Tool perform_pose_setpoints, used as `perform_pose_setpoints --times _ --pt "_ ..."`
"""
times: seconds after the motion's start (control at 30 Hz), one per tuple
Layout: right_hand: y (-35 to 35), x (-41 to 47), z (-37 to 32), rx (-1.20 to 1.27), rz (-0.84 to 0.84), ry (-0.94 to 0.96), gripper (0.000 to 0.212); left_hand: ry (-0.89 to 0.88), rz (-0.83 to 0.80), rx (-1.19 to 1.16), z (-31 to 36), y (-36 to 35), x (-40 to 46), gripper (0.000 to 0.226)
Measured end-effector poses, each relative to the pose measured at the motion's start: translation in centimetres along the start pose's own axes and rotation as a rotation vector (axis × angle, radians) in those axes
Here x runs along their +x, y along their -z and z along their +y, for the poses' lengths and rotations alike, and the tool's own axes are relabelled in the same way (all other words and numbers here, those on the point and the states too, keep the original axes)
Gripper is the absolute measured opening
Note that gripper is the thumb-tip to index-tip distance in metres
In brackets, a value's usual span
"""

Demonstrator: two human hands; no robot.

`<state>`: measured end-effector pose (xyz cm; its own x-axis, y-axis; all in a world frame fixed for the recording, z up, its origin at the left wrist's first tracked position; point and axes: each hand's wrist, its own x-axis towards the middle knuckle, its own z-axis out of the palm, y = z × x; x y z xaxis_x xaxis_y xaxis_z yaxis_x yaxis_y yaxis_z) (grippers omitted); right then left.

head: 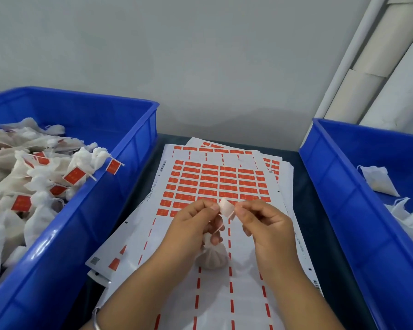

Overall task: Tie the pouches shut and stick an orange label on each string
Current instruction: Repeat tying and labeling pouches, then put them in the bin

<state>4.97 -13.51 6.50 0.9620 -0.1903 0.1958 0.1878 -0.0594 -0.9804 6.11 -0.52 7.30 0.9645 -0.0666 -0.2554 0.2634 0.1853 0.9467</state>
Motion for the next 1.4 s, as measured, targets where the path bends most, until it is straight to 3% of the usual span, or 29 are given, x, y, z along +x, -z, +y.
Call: perform_pose_setpoints --times 0.13,0.23,0.47,0.7,1.4 --pt "0.1 0.02 0.23 0.013 0.004 -0.016 0.015 -0.007 0.027 0.034 0.05 0.08 0.03 0.016" --pt "0.23 0.18 0.28 -0.028 -0.006 0.011 0.005 -0.019 0.034 0.049 0.09 0.12 0.02 0.017" --pt "0.29 0.16 0.41 -0.01 -0.013 -0.006 0.027 -0.025 0.039 0.061 0.28 0.23 -0.01 0.017" --pt "0.05 0.22 0.35 0.027 -0.035 -0.059 0.031 -0.062 0.035 0.095 0.28 0.44 -0.03 0.018" --pt "0.34 0.62 0.35 0.272 -0.086 -0.192 0.039 -0.456 -0.038 0.534 0.05 0.36 -0.82 0.016"
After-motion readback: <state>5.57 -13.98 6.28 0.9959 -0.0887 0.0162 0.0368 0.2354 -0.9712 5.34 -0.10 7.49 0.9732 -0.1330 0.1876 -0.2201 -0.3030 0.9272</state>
